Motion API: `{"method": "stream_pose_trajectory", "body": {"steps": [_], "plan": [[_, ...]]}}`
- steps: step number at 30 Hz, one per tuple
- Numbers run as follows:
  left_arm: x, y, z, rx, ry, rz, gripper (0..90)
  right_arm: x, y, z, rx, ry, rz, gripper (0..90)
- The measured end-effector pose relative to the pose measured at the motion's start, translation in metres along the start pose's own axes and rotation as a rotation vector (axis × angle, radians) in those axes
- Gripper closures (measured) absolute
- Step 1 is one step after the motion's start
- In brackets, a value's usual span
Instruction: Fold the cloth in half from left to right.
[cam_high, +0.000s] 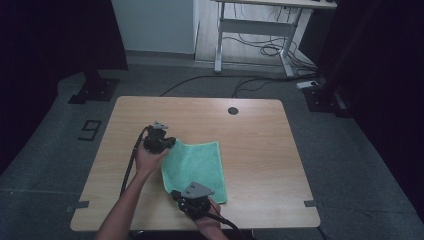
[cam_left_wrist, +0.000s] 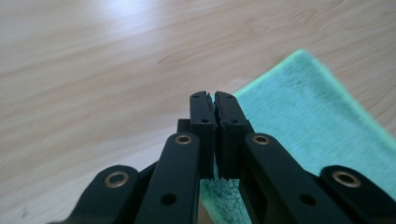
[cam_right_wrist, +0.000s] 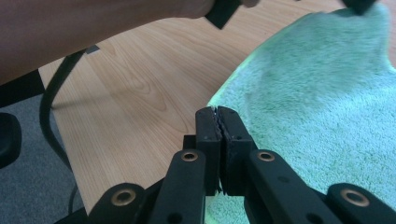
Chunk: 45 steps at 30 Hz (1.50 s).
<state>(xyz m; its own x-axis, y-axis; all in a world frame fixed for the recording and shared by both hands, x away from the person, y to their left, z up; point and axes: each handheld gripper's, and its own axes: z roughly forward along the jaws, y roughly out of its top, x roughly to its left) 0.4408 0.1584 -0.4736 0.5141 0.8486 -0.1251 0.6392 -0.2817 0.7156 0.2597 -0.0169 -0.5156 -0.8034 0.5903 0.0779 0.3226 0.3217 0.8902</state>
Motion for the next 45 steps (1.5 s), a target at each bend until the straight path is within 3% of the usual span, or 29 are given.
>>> {"method": "stream_pose_trajectory", "body": {"steps": [11, 21, 30, 45], "plan": [[-0.028, 0.023, 0.022, 0.015, -0.025, 0.035, 87.2, -0.008, -0.003, -0.011, -0.023, -0.029, 0.016, 87.3], [-0.029, 0.029, 0.036, 0.031, -0.020, 0.005, 87.0, -0.018, -0.009, -0.021, -0.038, -0.057, 0.045, 87.3], [-0.039, 0.033, 0.047, 0.036, -0.025, 0.018, 86.7, -0.027, -0.013, -0.035, -0.059, -0.091, 0.069, 87.2], [-0.066, 0.053, 0.070, 0.060, -0.040, 0.061, 85.8, -0.048, -0.029, -0.054, -0.049, -0.139, 0.127, 86.9]]}}
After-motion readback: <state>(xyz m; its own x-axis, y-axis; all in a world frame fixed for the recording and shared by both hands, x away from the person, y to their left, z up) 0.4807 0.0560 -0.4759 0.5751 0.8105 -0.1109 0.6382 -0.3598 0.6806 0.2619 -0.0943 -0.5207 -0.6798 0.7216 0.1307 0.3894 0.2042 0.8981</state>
